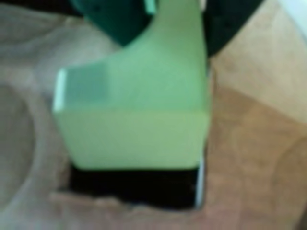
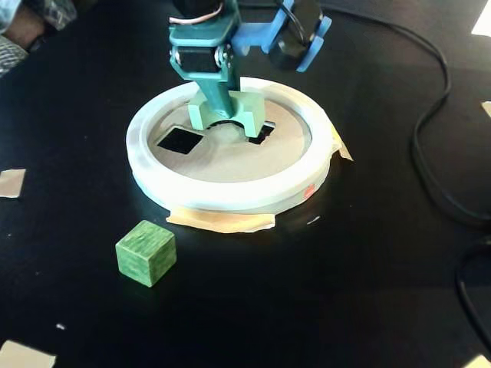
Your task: Pick up the U shape block and drop it in corresponding U shaped hole
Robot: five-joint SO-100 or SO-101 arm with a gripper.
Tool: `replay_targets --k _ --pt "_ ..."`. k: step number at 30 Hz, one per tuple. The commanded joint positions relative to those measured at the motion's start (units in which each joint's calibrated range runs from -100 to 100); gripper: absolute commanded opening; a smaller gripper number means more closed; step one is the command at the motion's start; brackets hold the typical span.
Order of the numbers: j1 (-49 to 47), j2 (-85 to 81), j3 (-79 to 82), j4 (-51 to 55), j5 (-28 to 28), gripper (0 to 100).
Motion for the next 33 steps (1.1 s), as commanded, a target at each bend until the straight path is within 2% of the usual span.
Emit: replay_targets --k 1,14,15,17,20,21,23,25,31,33 --pt "-0.69 0.25 -5.92 -6.13 -0.49 7" --pt "-0.31 0.43 -5.83 -5.43 -0.05 11" --pt "-0.31 0.16 -5.74 -5.33 -0.05 13" --pt "-0.44 -0.11 -5.56 -5.23 0.05 27" --pt "-0.94 -0.2 -5.74 -5.23 0.05 49" --pt "-1.06 -0.29 -5.83 -5.23 0.05 59" --pt "-1.19 -0.38 -5.83 -5.13 0.29 66" --pt "-1.19 -0.64 -5.92 -5.13 1.27 67" --pt "1.43 -8.88 -5.92 1.09 10.99 67" --pt "2.43 -10.5 -5.92 0.99 12.16 68"
